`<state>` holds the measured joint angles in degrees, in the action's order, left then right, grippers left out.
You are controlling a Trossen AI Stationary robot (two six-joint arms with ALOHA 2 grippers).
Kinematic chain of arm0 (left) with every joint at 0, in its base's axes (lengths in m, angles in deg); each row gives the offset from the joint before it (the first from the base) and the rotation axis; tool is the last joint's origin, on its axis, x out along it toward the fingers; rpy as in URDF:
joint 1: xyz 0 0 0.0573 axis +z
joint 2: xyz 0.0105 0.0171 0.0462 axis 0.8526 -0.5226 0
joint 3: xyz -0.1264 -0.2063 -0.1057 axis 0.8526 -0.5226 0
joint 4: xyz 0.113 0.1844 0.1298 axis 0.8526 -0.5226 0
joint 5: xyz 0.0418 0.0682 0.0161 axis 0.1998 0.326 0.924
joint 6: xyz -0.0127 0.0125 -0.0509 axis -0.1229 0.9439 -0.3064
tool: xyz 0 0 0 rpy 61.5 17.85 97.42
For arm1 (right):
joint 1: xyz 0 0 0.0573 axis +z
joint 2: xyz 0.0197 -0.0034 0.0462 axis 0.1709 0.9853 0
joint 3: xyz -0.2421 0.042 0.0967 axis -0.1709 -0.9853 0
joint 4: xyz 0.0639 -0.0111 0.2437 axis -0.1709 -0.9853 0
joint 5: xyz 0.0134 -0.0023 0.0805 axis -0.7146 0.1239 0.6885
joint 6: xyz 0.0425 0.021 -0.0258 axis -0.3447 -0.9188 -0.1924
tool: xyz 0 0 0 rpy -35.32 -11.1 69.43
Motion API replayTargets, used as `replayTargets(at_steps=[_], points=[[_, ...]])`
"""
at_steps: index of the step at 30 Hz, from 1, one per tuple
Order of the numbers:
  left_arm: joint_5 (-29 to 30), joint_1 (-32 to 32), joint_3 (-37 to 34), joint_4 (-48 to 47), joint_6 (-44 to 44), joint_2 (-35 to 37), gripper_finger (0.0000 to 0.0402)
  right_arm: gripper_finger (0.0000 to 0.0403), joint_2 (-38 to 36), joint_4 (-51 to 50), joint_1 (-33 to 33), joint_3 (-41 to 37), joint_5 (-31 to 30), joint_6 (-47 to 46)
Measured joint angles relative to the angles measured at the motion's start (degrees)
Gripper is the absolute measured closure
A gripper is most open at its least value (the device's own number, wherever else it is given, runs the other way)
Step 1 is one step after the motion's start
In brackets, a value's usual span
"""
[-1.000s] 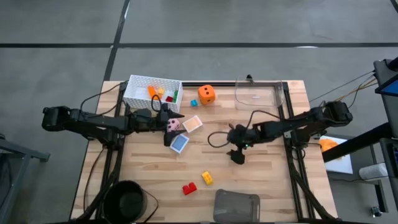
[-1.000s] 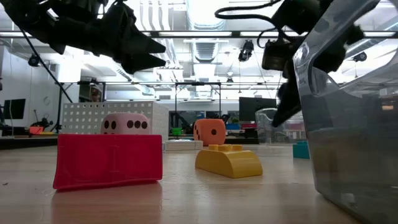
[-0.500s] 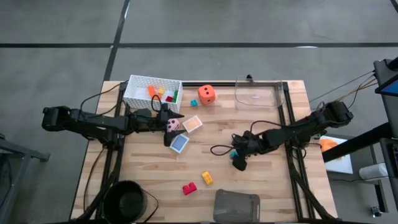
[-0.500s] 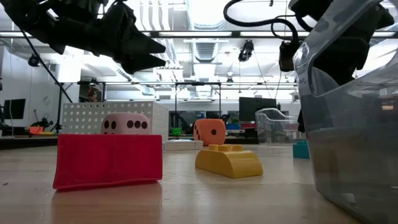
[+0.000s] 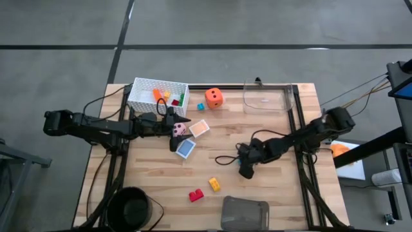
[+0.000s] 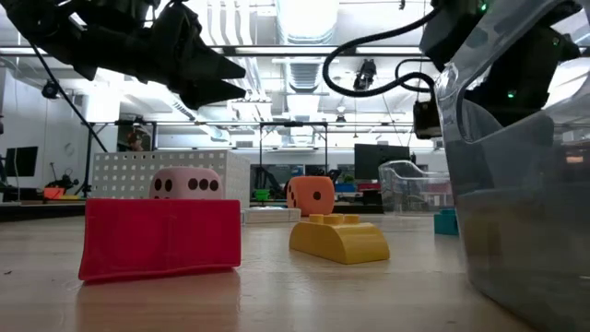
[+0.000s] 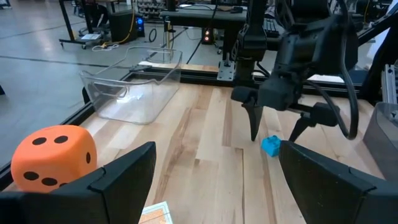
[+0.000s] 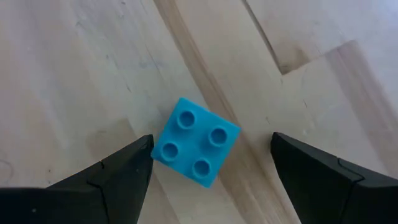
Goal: Pick & Place Toys
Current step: Put the bottom small blue game piece into the white bin
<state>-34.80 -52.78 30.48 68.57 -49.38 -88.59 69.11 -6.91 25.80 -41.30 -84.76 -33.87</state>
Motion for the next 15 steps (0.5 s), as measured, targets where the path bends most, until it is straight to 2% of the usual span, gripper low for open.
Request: replayTargets(at_steps=[8,11,15], points=[[0.0,0.0,-0.02,-0.23,0.0,0.0,0.006,0.0091,2.69,-2.15,0.54,2.54,-1.21,1.81],[0.02,0.0,-0.02,-0.33,0.01,0.0,0.006,0.0125,3.1,-2.04,0.66,2.99,-1.19,2.44],[0.02,0.0,-0.02,-0.42,0.01,0.0,0.006,0.0199,3.26,-1.41,0.66,3.05,-0.79,2.83]])
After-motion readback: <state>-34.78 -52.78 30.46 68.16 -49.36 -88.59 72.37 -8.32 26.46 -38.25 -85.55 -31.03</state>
